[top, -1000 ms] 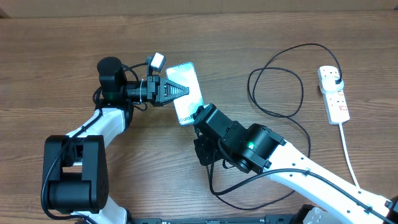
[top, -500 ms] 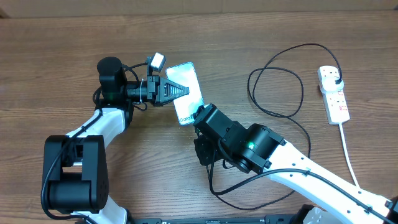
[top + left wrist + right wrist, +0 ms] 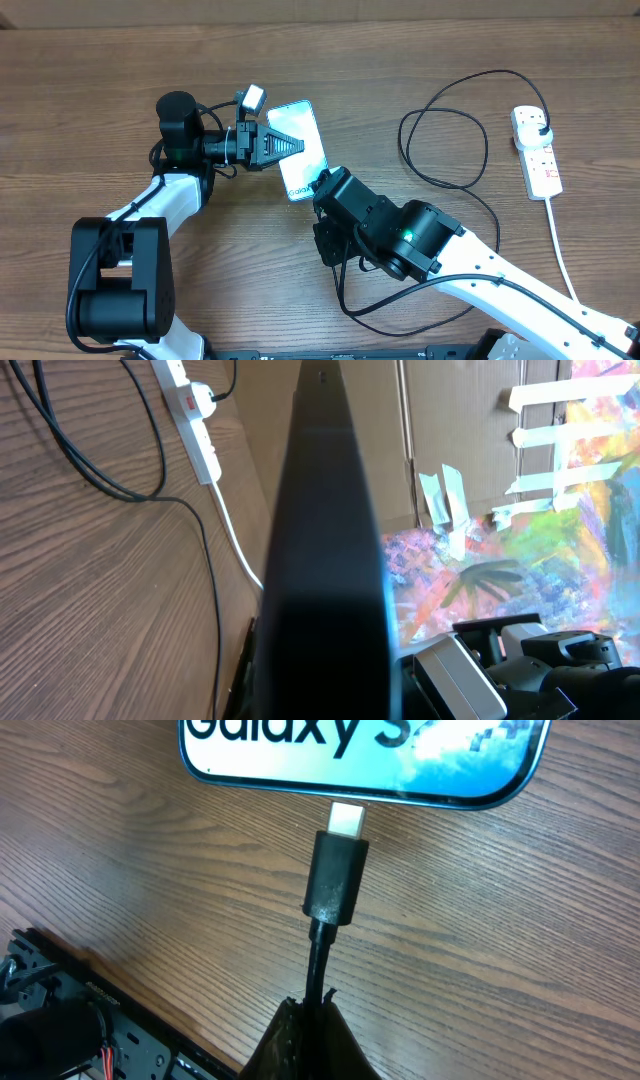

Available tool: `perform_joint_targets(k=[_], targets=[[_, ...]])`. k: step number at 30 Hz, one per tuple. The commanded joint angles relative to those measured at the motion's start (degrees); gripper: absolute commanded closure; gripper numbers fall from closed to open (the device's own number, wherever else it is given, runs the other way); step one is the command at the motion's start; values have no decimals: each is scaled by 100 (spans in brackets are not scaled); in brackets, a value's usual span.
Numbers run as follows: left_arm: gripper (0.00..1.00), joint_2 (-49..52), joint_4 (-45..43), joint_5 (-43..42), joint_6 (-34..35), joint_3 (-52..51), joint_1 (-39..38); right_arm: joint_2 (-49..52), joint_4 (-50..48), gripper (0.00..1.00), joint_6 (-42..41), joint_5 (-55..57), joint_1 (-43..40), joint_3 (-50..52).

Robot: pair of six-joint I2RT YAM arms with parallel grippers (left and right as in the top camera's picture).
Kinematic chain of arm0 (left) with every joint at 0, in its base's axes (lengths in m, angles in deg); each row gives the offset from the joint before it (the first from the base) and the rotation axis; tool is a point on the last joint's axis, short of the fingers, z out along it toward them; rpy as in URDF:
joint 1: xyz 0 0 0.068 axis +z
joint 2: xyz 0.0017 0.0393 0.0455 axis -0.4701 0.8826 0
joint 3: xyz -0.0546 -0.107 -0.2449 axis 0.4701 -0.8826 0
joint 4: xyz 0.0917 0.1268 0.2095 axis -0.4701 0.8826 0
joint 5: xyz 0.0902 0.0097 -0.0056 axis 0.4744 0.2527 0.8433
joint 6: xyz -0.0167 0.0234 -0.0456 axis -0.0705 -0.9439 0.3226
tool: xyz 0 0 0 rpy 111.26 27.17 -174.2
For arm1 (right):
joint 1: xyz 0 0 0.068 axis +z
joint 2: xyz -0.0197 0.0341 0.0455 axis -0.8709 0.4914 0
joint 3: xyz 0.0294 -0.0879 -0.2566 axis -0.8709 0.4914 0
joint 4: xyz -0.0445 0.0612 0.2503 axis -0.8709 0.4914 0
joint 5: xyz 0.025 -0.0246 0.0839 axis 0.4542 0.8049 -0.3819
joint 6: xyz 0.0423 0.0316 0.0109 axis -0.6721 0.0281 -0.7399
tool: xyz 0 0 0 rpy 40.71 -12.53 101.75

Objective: Plug charger to phone and switch on socket
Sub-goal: 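Align the USB-C plug under the phone's bottom port with right gripper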

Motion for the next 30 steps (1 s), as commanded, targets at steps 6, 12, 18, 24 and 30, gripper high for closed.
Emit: perform_joint_targets(k=[6,12,18,24,30], targets=[[96,-17,-17,-151,332,85,-2,-144,-127,96,37,-28,15,-197],[96,-17,-17,-146,391,85,-2,-144,-153,96,37,-28,15,-197],[96,-17,-20,-42,365,85,-2,-144,-151,96,39,-31,15,-197],[96,-17,-20,-46,179,85,-2,-144,-146,96,170,-33,15,-197],[96,-17,-20,-46,105,85,-2,-144,-136,96,170,-57,15,-197]])
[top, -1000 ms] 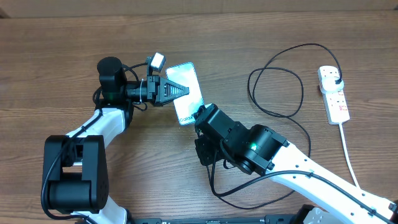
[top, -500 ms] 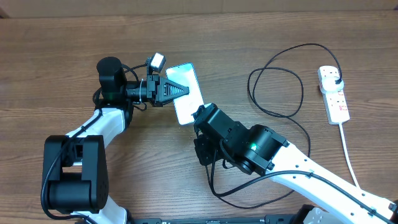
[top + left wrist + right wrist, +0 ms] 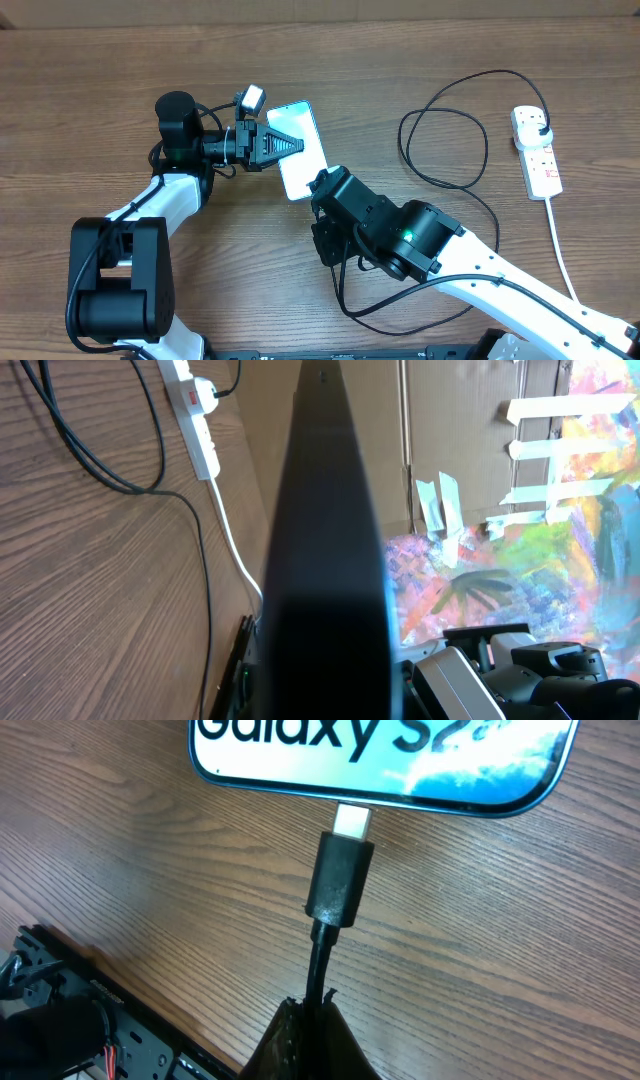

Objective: Plug charger to phone and switch on socket
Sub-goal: 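Align the USB-C plug under the phone's bottom port with right gripper, then push the USB-C plug up into the phone's port with right gripper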

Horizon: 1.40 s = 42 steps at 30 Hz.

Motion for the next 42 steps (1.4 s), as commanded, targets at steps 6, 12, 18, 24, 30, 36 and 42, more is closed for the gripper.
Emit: perform_joint_targets(k=[6,12,18,24,30,36,42], targets=[[96,-17,-35,-57,-256,85,-2,-144,-39,96,85,-90,17,-197],[96,-17,-33,-74,-264,85,-2,-144,-46,96,85,-87,17,-197],[96,-17,-33,-157,-291,85,-2,-144,-125,96,234,-87,17,-197],[96,-17,-33,-157,-291,85,-9,-144,-186,96,236,-85,17,-197],[96,-17,-35,-160,-308,85,-9,-144,-188,96,525,101,17,-197],[96,-17,-35,-160,-308,85,-9,-144,-205,96,737,732,17,-197],[96,-17,-35,-160,-308,83,-9,-144,-332,96,800,723,17,-197]])
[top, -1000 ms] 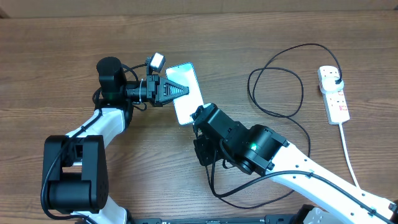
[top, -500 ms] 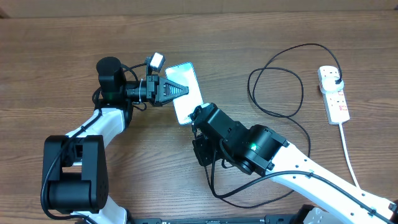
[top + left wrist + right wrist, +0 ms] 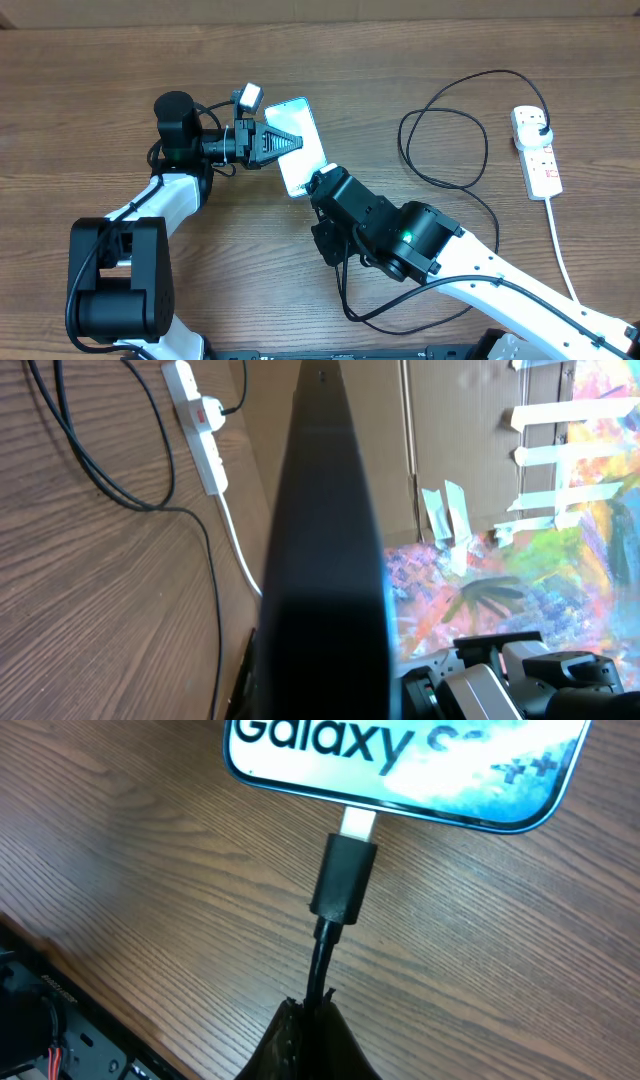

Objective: Plug charger to phone and switch on socket
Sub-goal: 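Push the USB-C plug up into the phone's port with right gripper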

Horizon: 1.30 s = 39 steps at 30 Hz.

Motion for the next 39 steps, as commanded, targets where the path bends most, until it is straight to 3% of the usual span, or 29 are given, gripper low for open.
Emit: perform_joint_targets(k=[1,22,39], targets=[[96,-17,-20,-330,-153,85,-24,-144,-258,96,129,376,-7,-197],[96,-17,0,-330,-144,83,-22,24,68,96,466,94,-7,-190],[96,-17,-4,-330,387,85,-22,61,116,96,271,-76,-7,-190]])
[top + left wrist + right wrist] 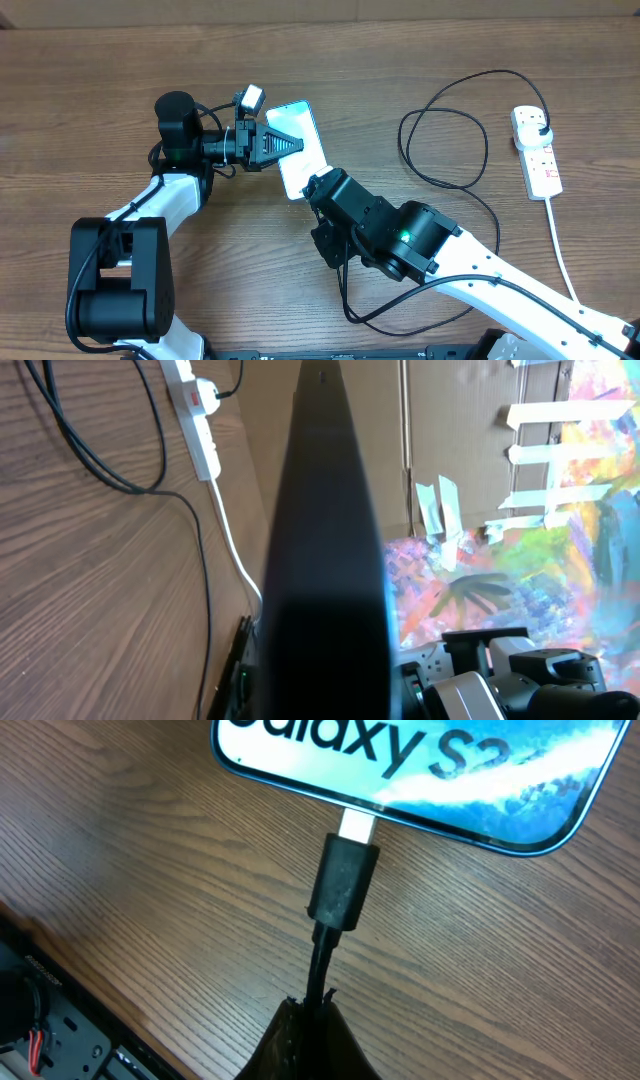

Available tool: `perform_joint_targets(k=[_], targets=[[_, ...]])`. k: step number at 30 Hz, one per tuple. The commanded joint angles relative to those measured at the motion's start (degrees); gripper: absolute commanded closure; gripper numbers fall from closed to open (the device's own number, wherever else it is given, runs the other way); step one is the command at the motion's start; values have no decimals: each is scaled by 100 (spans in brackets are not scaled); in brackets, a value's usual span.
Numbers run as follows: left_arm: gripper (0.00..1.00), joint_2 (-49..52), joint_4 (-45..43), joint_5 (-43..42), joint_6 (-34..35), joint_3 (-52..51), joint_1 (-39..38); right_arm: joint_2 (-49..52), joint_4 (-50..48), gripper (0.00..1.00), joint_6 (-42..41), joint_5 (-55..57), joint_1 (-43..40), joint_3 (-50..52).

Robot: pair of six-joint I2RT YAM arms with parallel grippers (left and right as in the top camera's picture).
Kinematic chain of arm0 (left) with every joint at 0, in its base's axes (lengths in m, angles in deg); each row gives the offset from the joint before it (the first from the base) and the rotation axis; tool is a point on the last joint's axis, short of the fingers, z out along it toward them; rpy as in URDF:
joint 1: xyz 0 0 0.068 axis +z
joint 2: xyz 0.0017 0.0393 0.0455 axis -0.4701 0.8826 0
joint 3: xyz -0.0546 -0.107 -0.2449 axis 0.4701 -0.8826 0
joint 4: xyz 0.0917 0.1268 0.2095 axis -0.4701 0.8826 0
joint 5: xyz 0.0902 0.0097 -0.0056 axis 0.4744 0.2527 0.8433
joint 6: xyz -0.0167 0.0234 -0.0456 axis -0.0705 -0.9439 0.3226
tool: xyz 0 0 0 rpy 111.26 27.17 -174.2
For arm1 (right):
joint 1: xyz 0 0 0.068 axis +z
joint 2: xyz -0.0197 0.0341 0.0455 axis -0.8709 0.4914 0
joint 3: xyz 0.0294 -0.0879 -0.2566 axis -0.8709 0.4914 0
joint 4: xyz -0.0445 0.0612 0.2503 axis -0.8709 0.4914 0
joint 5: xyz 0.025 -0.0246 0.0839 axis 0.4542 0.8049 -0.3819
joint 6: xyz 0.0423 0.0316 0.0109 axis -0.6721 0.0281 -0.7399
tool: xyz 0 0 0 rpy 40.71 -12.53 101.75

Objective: Plug charger to phone and switch on socket
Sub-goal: 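Push the USB-C plug up into the phone's port with right gripper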

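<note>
The phone (299,150) lies on the wooden table with its lit screen up; the right wrist view shows its screen (440,760) reading "Galaxy". My left gripper (292,146) is shut on the phone's edge, whose dark side (325,560) fills the left wrist view. My right gripper (322,1010) is shut on the black charger cable just behind the plug (343,880). The plug's metal tip (358,825) touches the phone's bottom edge. The white socket strip (536,150) lies at the far right.
The black charger cable (445,145) loops across the table between the arms and the socket strip, whose white lead (562,250) runs toward the near right. The strip (195,410) and cable also show in the left wrist view.
The phone's bottom edge now sits more tilted and a little higher in the right wrist view. The plug tip stays at that edge. Both grips are unchanged.
At the oldest moment my left gripper held the phone and my right held the cable with the plug tip at the phone's bottom edge. Through each later moment the phone and plug shifted only slightly against each other, the tip still showing outside the phone.
</note>
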Motion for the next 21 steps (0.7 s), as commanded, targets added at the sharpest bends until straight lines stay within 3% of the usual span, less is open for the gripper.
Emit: perform_joint_targets(k=[1,10,21], targets=[[96,-17,-24,-175,138,83,-13,22,2,96,-46,-31,-24,-190],[96,-17,-26,-175,-387,83,-52,22,-177,96,-44,107,-24,-190],[96,-17,-22,-175,-544,83,-166,22,-463,95,-46,463,-24,-190]])
